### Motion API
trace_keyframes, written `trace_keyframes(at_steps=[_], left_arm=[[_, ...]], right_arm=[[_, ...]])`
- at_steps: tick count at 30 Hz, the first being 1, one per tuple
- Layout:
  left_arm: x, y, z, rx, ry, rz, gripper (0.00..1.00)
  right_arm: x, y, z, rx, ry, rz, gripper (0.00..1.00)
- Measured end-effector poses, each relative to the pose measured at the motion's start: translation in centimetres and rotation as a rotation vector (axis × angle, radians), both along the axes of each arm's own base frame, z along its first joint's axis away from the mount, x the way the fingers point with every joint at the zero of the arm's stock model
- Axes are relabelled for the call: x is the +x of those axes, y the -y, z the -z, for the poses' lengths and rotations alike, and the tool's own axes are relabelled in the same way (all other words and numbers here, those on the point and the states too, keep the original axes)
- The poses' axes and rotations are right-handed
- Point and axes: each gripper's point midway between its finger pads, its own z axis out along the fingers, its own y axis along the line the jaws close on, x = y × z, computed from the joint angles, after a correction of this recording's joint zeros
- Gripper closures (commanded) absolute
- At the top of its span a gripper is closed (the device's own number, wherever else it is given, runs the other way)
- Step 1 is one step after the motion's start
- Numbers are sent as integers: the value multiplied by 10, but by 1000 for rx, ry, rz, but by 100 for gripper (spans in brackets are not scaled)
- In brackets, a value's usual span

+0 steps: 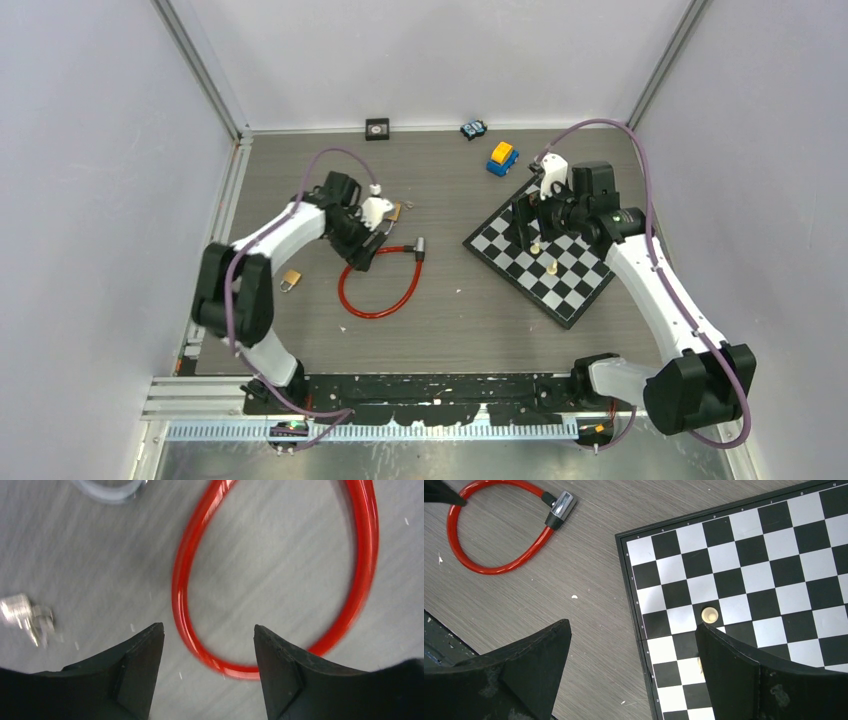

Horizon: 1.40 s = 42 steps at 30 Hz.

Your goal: Unlock with the key

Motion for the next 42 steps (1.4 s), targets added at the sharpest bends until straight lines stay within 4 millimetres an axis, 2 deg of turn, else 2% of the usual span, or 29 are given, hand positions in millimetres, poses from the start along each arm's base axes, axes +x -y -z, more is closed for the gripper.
trace_keyframes(at_steps=[4, 8, 10, 13, 15, 18, 21, 24, 27, 31, 33, 37, 42], left_arm=[[33, 29, 23, 57, 0, 61, 36], [47, 42, 39, 108, 6, 87, 39], [49, 47, 44, 129, 6, 98, 46], [49, 54, 49, 144, 3, 121, 61], [47, 58, 49, 147, 3, 135, 68], [40, 65, 49, 149, 0, 172, 72], [18, 74, 49, 149, -3, 246, 74], [-11, 79, 50, 164, -16, 321, 70], [-21, 81, 50, 188, -9, 349, 60], [-5, 67, 47, 256, 55, 280, 38], [8, 57, 41, 273, 90, 212, 33], [39, 26, 21, 250, 130, 24, 28], [88, -34, -13, 150, 170, -267, 30]], right_arm=[[0, 1, 6, -8, -14, 3, 0], [0, 1, 7, -10, -18, 3, 0], [0, 1, 9, -11, -23, 3, 0], [1, 1, 10, -13, -26, 2, 0], [1, 1, 10, -14, -25, 1, 0], [1, 1, 10, -15, -25, 0, 0], [1, 1, 11, -17, -24, -2, 0], [1, 1, 12, -20, -27, -4, 0], [2, 2, 15, -23, -35, -6, 0], [2, 2, 15, -24, -36, -6, 0], [2, 2, 15, -24, -36, -6, 0], [2, 2, 15, -24, -36, -6, 0], [2, 2, 15, -26, -34, -8, 0]])
